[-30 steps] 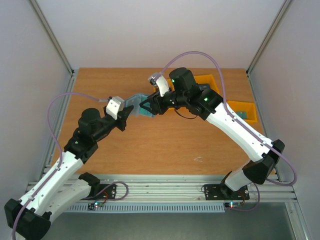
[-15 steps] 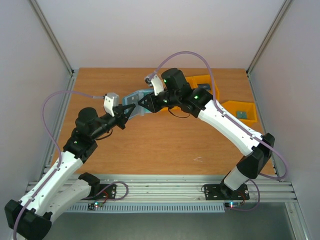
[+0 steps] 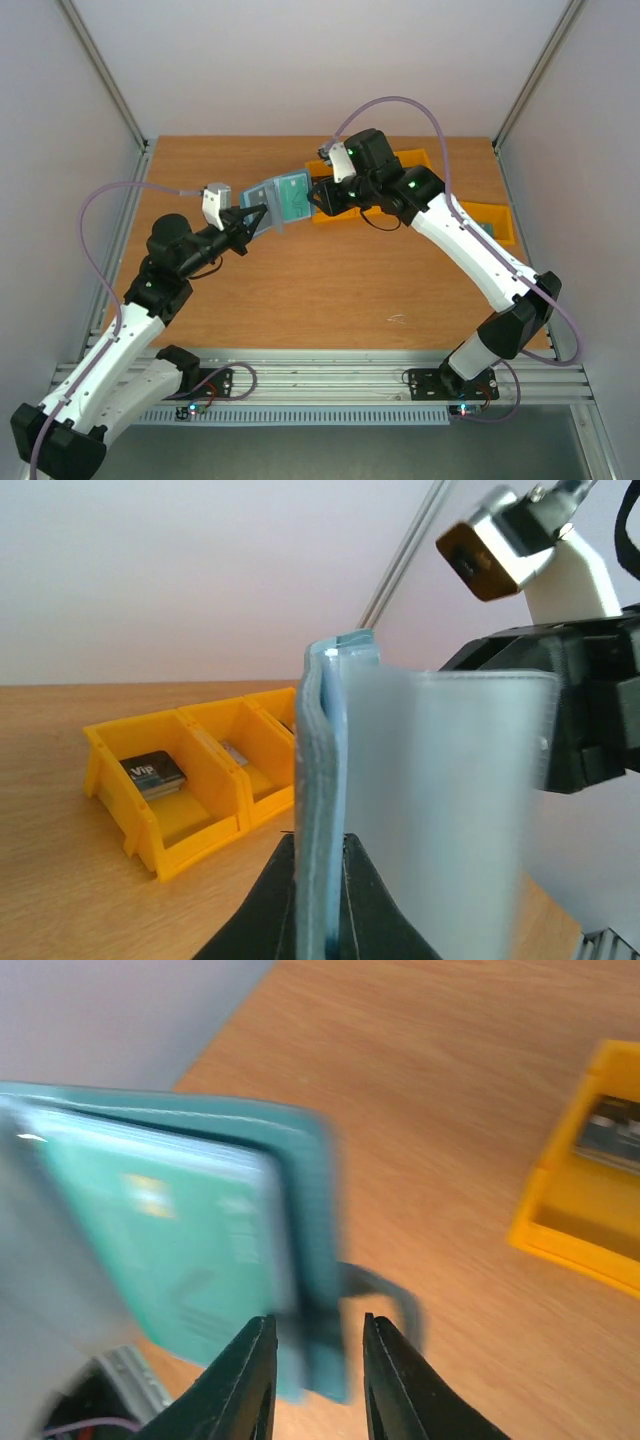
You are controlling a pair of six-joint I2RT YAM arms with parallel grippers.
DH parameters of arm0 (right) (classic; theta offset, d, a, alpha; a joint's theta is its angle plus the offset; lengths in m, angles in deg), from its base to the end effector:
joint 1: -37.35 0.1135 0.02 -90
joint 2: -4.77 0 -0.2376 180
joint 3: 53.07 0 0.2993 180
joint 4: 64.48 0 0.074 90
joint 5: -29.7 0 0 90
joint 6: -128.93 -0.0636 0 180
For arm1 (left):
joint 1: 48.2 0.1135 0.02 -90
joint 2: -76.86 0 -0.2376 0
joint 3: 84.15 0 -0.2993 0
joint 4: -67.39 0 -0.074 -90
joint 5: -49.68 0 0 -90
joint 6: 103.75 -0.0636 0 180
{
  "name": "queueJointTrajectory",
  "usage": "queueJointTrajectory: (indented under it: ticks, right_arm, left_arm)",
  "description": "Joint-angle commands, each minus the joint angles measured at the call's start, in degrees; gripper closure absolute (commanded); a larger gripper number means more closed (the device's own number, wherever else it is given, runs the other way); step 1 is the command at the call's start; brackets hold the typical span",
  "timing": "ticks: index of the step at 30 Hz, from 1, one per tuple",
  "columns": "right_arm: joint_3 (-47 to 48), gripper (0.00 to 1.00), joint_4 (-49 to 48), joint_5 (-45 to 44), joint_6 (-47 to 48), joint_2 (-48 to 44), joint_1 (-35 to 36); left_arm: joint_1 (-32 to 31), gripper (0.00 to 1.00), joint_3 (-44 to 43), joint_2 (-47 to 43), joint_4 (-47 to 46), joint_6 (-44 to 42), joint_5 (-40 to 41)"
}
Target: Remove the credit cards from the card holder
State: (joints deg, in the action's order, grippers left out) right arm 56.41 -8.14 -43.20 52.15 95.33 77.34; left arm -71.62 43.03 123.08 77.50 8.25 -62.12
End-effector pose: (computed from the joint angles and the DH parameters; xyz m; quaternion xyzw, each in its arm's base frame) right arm 0.3040 0.2794 0.3662 -0.4559 0.7632 0.2311 0.3952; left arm 0.2528 -0.1352 0.3113 0.1384 0.7136 -0.3868 0.5674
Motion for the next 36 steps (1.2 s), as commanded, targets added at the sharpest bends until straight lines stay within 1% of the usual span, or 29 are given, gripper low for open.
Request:
queueJointTrajectory:
  ticks: [1, 3, 6, 8, 10, 12, 13, 14, 16, 17, 19, 20, 21, 23, 24, 25, 27, 29, 31, 36]
  right_arm:
    - [2.79, 0.73, 7.73, -8.47, 2.80, -1.61, -1.53]
    - [3.22, 0.69, 8.00, -9.41, 3.69, -2.76, -1.61]
    - [4.47, 0.68, 8.24, -7.90, 4.12, -3.61, -1.27]
    - [4.67, 0.68, 6.71, -4.94, 5.32, -3.83, 0.66]
    - [2.91, 0.68, 1.66, 1.70, 6.19, -4.30, 3.20]
    - [-0.43, 0.68, -7.58, 12.38, 2.44, -4.45, 3.94]
    - [-2.71, 0.69, -13.80, 16.14, -0.81, -4.20, 3.95]
    - [-3.68, 0.70, -17.64, 18.67, -3.55, -3.66, 3.96]
    - [-4.04, 0.74, -21.47, 19.75, -7.69, -1.69, 3.97]
    - [-3.90, 0.75, -22.50, 20.33, -8.92, -0.69, 4.00]
    - [-3.53, 0.77, -22.72, 20.77, -9.88, 0.87, 3.92]
    - [-3.47, 0.77, -22.14, 20.59, -9.58, 1.32, 3.91]
    - [-3.37, 0.77, -21.13, 20.38, -8.92, 1.32, 3.72]
    - [-3.85, 0.78, -19.79, 20.67, -8.23, 0.47, 2.72]
    - [-4.59, 0.78, -19.96, 21.31, -8.33, -0.39, 1.85]
    - [-5.44, 0.78, -20.68, 22.40, -8.60, -1.19, 0.91]
    - [-6.14, 0.78, -22.20, 28.60, -9.13, -1.74, -1.24]
    - [-3.91, 0.79, -18.86, 29.97, -7.06, -1.16, -1.57]
    - [-1.97, 0.80, -15.67, 29.78, -4.73, -0.63, -1.61]
    - [0.10, 0.81, -13.43, 30.03, -2.41, -0.50, -1.63]
  left_arm:
    - [0.46, 1.00, -1.51, -1.51, -1.46, -3.31, 3.42]
    - [0.44, 1.00, -1.78, -1.34, 0.84, -7.41, 6.39]
    - [-0.14, 1.00, -1.58, -0.78, 4.20, -16.08, 13.17]
    - [-0.91, 1.00, -1.13, -0.17, 4.98, -26.38, 17.65]
    - [-1.94, 1.00, -0.71, 0.26, 4.54, -34.21, 20.93]
    - [-2.32, 1.00, -0.70, 0.53, 3.44, -37.99, 21.60]
    - [-2.33, 1.00, -0.90, 0.50, 2.61, -37.61, 20.99]
    - [-2.33, 1.00, -1.05, 0.33, 2.16, -36.34, 19.21]
    - [-2.25, 1.00, -1.57, -0.01, 2.07, -31.42, 14.80]
    - [-2.25, 1.00, -1.63, -0.11, 1.12, -26.64, 12.63]
    - [-1.84, 1.00, -1.72, -0.33, -0.50, -18.58, 9.04]
    - [-1.44, 1.00, -1.66, -0.46, -1.27, -13.07, 6.48]
    - [-0.80, 1.00, -1.55, -0.69, -2.40, -9.83, 4.76]
    - [1.54, 1.00, -1.24, -1.02, -5.16, -0.25, 1.25]
    - [2.59, 1.00, -1.08, -1.16, -6.88, 2.75, -0.50]
    - [3.66, 1.00, -0.94, -1.13, -8.10, 6.58, -2.12]
    - [4.86, 1.00, -0.68, -1.17, -10.82, 12.81, -5.36]
    - [5.11, 1.00, -0.78, -1.06, -13.86, 14.85, -10.23]
    - [5.13, 1.00, -1.20, -0.85, -16.36, 15.08, -15.67]
    - [5.06, 1.00, -2.15, -0.69, -19.83, 14.27, -23.67]
